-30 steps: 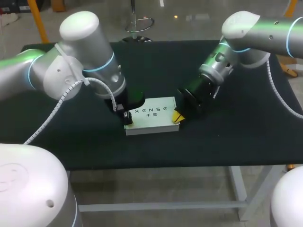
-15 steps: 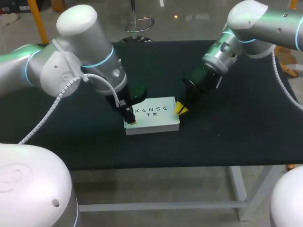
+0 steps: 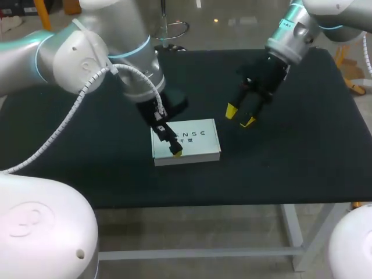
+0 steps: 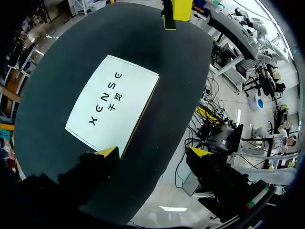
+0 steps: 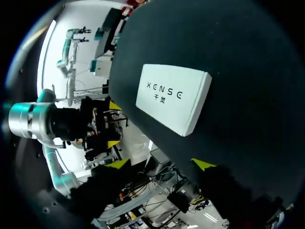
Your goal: Assemble the packaging by folding the flat box into shape, placing the metal phone stand inside, and closing the box properly
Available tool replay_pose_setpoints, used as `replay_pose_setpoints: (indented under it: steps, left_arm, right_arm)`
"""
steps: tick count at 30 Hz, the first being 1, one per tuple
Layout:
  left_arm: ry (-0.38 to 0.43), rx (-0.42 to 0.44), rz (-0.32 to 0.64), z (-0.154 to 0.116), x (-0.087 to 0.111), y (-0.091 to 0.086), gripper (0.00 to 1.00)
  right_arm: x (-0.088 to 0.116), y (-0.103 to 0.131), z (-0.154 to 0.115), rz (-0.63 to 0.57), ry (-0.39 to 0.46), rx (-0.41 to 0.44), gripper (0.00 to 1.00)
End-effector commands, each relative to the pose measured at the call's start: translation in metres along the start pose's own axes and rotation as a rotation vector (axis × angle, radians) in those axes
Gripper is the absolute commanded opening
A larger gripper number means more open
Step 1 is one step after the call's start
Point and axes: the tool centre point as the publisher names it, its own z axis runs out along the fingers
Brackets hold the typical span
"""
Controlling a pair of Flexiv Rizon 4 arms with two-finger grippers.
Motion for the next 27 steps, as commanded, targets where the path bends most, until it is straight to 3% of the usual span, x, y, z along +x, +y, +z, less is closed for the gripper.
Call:
replay_pose_setpoints:
  steps: [1,16,22,27]
  left_arm:
    - [-0.013,-0.013,-0.022,-0.001,0.005,0.003,1.00]
    - [-0.013,-0.013,-0.022,-0.001,0.005,0.003,1.00]
    - [-0.061,0.017,-0.242,0.005,0.030,-0.005,1.00]
    - [-0.127,0.022,-0.387,0.012,0.052,-0.008,1.00]
  right_arm:
    - [0.002,-0.029,-0.015,0.013,-0.083,-0.289,1.00]
    - [0.002,-0.029,-0.015,0.013,-0.083,-0.289,1.00]
    - [-0.015,-0.048,-0.038,-0.136,-0.160,-0.521,1.00]
    - [-0.029,-0.058,-0.057,-0.304,-0.198,-0.637,1.00]
